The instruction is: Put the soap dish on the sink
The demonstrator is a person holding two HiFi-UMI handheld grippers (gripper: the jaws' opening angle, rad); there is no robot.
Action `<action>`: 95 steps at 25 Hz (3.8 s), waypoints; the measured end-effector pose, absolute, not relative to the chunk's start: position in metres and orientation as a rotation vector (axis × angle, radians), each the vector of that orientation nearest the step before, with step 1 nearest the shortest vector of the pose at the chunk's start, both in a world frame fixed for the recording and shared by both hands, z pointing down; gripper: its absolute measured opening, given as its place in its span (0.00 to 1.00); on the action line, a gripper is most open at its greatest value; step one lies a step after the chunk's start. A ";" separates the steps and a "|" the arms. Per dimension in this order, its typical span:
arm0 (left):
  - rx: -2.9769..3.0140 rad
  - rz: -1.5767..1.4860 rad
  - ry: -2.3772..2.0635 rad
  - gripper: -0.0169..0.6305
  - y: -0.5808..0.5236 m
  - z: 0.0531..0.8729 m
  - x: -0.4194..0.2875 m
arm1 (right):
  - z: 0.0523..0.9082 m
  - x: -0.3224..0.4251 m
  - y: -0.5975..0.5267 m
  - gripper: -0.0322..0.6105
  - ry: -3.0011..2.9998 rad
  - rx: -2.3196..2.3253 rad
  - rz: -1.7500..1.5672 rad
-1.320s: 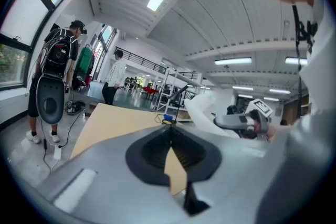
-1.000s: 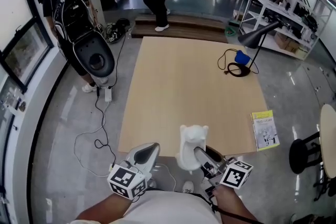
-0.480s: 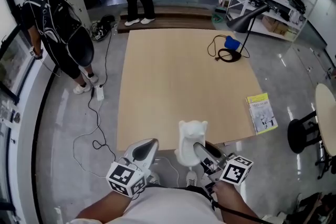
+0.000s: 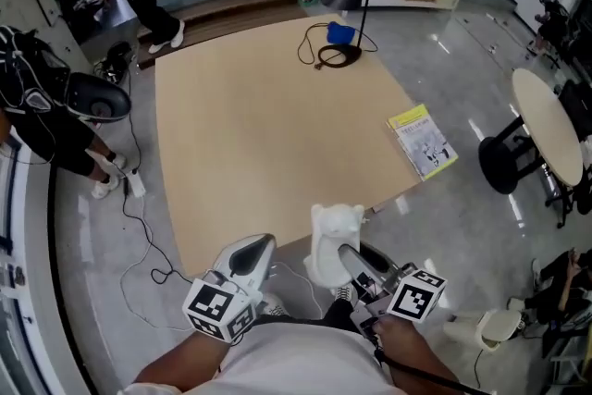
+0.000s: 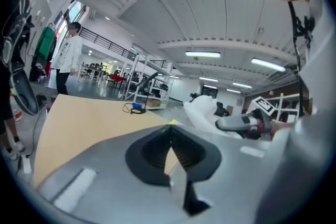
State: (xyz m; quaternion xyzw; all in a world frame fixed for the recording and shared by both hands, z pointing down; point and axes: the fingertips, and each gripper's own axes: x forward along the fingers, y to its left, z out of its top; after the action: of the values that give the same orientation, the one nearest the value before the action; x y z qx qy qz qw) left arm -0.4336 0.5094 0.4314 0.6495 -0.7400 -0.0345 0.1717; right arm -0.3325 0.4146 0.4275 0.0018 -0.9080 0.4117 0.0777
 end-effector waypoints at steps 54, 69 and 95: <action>2.603 0.135 -1.208 0.04 0.117 0.410 -0.021 | 0.413 0.139 0.137 0.27 -2.852 1.416 1.365; 2.608 0.188 -1.080 0.04 -0.009 0.424 0.012 | 0.437 0.173 0.036 0.27 -2.722 1.566 1.440; 2.685 0.151 -0.970 0.04 -0.270 0.409 0.033 | 0.412 0.198 -0.217 0.27 -2.681 1.742 1.328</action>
State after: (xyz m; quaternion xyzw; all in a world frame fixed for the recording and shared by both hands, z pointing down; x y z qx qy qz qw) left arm 0.0326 -0.2703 0.4091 0.9298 -0.3360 0.0523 0.1409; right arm 0.1985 -0.2175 0.4118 0.4968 -0.7644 0.3787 -0.1597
